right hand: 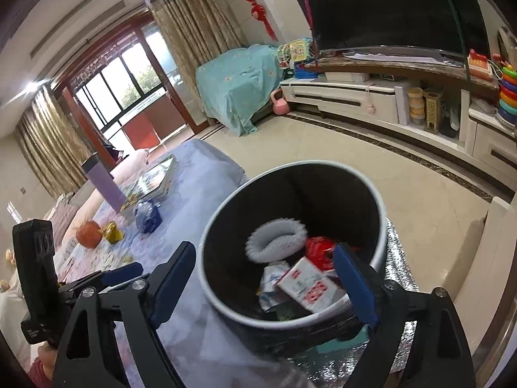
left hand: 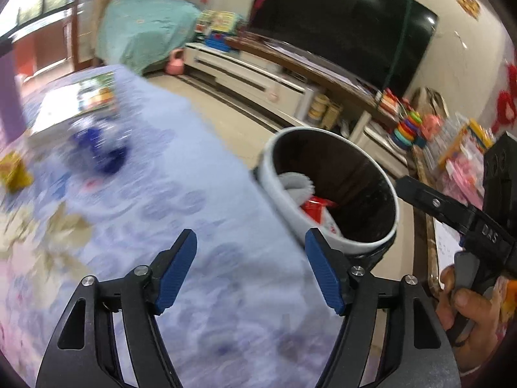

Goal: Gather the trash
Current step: 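Withdraw both open tools from the bin back over the table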

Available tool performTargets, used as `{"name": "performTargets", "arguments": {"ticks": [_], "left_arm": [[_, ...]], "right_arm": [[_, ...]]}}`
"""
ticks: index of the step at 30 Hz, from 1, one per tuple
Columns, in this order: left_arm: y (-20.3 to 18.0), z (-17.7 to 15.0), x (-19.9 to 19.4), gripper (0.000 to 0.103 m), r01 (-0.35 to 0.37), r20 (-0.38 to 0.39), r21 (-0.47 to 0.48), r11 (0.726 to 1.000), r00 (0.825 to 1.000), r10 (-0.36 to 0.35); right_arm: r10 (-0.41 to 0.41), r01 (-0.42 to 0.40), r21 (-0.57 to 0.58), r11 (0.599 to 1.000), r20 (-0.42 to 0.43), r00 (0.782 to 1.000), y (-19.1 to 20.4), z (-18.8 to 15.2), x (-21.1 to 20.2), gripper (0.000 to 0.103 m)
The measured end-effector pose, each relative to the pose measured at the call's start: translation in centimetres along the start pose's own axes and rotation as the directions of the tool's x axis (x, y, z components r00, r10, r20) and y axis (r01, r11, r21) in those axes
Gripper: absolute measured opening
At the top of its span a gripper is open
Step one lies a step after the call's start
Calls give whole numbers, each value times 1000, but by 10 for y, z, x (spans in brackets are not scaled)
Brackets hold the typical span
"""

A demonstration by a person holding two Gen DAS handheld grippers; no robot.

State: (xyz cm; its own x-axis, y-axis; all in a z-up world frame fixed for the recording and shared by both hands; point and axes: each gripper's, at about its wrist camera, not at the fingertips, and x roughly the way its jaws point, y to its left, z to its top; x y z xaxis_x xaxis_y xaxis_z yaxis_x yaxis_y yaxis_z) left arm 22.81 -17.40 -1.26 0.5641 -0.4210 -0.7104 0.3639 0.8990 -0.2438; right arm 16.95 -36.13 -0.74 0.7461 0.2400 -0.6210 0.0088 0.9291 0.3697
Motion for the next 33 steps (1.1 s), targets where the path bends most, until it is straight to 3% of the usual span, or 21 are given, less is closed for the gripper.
{"name": "performTargets", "arguments": {"ticks": [16,33], "left_arm": [[116,-46,-60,72,-133,37,-197,971,989,143],[191,-61,-82,73,-224,8,-280,934,972,236]], "right_arm": [[128,-135,-92,987,-76,989,95,-34,30,96],[185,-208,-149,967,-157,970,158,-51,77,96]]}}
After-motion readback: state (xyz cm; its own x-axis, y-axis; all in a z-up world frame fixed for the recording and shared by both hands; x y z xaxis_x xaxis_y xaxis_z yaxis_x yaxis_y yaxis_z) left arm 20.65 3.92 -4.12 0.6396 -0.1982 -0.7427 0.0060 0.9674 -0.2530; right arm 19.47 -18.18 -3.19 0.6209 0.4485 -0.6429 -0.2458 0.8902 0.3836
